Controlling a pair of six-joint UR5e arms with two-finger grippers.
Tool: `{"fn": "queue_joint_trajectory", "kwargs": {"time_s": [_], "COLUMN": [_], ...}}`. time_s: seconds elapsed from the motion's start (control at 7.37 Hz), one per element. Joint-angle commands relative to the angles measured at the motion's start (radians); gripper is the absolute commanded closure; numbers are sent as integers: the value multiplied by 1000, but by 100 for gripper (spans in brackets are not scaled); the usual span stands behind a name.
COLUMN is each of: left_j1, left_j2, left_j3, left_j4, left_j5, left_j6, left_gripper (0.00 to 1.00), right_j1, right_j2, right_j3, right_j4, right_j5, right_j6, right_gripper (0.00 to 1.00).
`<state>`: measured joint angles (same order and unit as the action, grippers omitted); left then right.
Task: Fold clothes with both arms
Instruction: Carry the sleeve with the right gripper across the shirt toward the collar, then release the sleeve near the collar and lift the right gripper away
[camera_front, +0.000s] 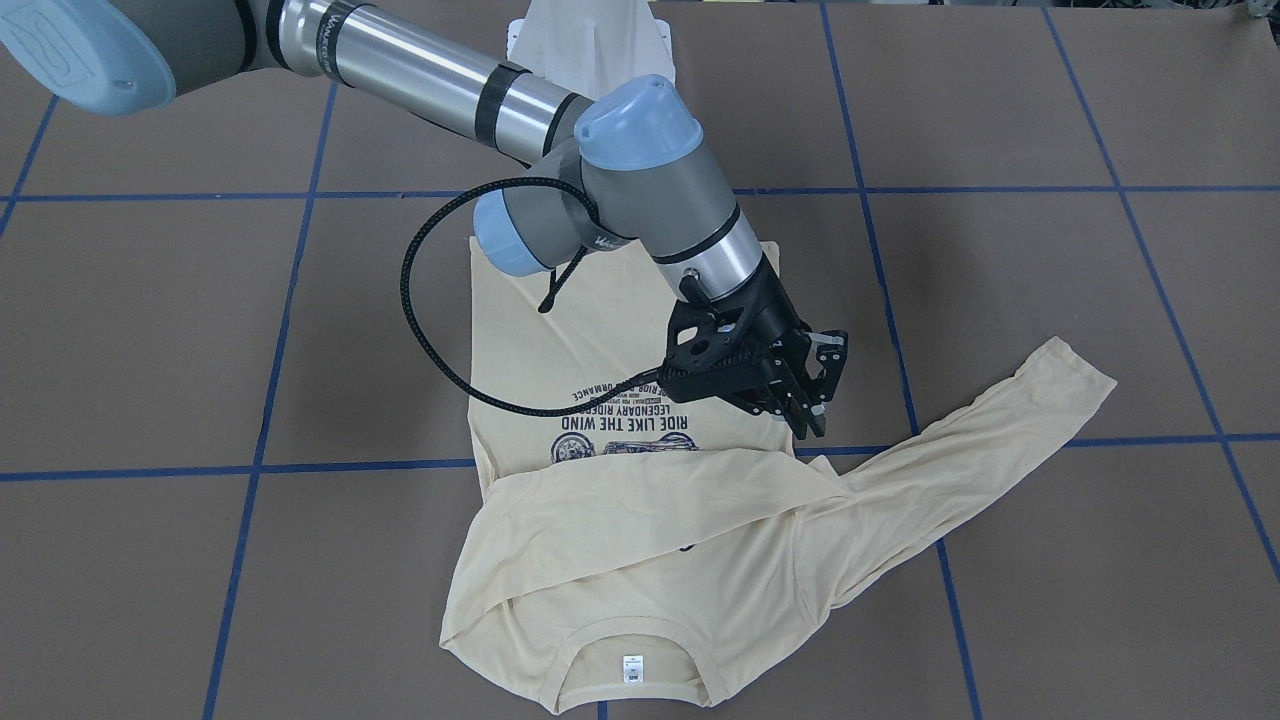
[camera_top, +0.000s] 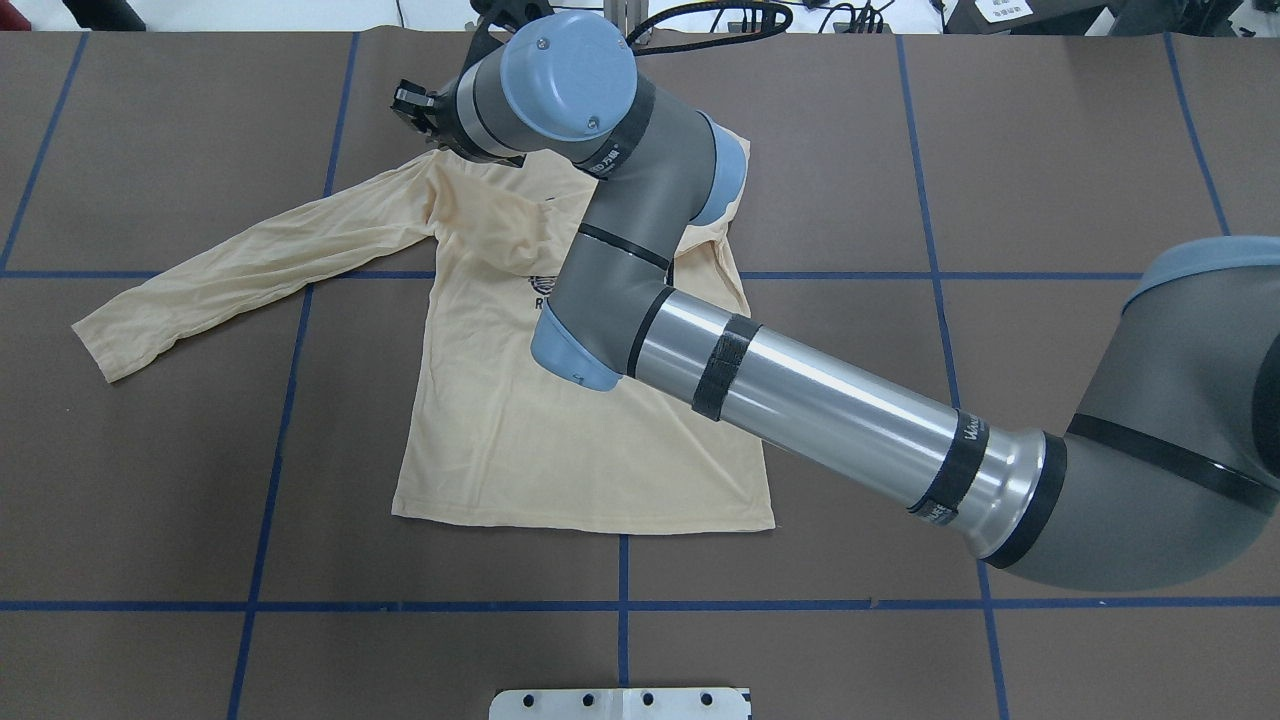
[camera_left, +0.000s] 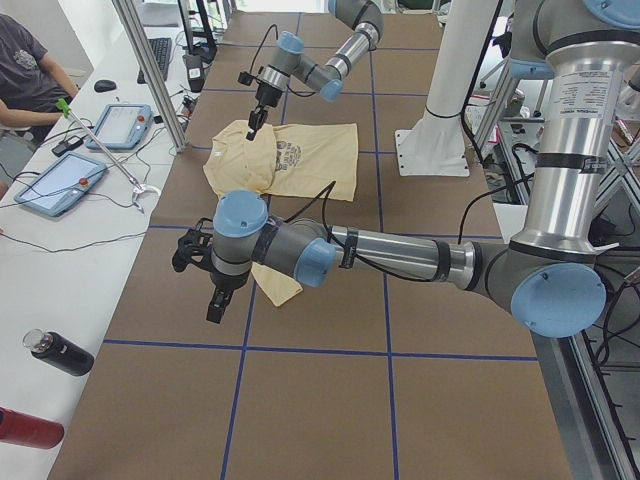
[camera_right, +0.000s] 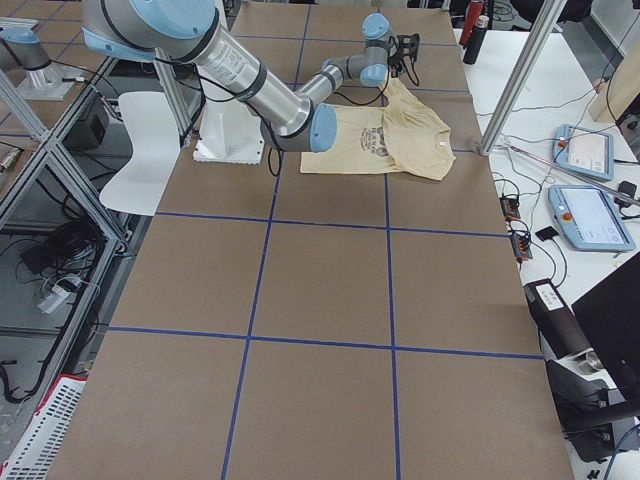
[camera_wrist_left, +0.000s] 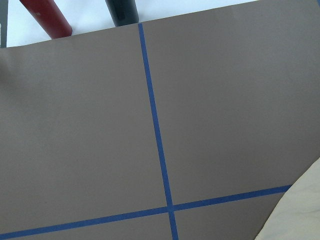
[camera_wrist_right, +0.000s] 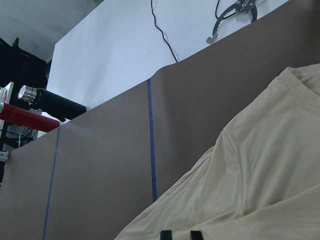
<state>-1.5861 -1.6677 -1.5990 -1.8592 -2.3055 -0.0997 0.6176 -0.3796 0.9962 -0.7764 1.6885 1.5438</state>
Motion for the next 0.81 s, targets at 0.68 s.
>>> {"fn": "queue_joint_trajectory", "kwargs": {"time_s": [0.68], "left_j1": [62], "left_j2": [8], "left_j3": [-9], "left_j4": [-156], "left_j5": [0], "left_j6": [-384], "left_gripper": [0], "right_j1": [13], "right_j2": [-137], "right_j3": [216], "right_j4": [-263], "right_j5": [3], "right_j6": [7], "right_gripper": [0]}}
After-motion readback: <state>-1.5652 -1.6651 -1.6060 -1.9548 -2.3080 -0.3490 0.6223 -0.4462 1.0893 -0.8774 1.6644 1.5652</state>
